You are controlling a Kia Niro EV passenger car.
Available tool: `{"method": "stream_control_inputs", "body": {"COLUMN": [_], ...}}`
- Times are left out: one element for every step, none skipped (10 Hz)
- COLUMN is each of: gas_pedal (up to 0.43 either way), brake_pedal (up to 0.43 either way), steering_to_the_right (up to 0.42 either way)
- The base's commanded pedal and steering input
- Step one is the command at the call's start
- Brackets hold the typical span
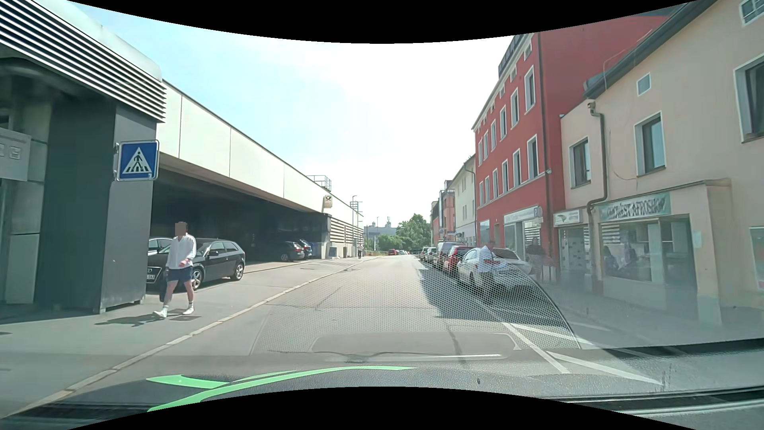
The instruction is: Follow the waypoints while adhering to traffic rules and regulations
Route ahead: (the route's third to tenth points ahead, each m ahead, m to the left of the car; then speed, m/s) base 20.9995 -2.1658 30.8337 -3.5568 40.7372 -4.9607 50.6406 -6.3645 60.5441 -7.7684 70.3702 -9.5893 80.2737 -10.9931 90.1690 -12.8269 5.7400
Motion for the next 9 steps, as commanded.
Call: {"method": "stream_control_inputs", "body": {"gas_pedal": [0.28, 0.28, 0.28, 0.28, 0.268, 0.228, 0.228, 0.228, 0.228], "brake_pedal": [0.0, 0.0, 0.0, 0.0, 0.0, 0.0, 0.0, 0.0, 0.0], "steering_to_the_right": [0.011, 0.018, 0.02, 0.024, 0.025, 0.025, 0.025, 0.025, 0.025]}}
